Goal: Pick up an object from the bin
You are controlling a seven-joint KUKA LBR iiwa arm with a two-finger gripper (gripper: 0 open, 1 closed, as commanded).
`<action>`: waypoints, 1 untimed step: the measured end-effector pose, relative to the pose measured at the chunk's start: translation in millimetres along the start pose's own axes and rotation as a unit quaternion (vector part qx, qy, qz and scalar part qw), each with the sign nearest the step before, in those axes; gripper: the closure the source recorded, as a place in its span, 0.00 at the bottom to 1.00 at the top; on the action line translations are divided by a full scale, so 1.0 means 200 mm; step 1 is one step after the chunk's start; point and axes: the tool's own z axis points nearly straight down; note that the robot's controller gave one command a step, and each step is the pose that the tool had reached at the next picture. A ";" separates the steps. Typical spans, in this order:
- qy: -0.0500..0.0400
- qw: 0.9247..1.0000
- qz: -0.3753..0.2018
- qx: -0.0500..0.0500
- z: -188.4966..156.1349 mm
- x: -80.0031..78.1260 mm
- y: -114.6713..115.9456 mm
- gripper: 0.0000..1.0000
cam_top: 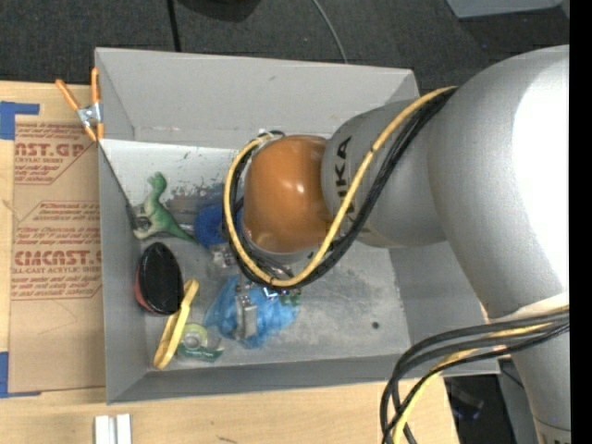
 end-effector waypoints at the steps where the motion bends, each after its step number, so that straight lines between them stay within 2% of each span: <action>1: -0.001 0.993 0.115 0.000 0.02 0.00 -0.08 1.00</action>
Offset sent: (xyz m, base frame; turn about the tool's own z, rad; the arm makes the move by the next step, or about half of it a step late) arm 0.0000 0.0000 0.0000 0.0000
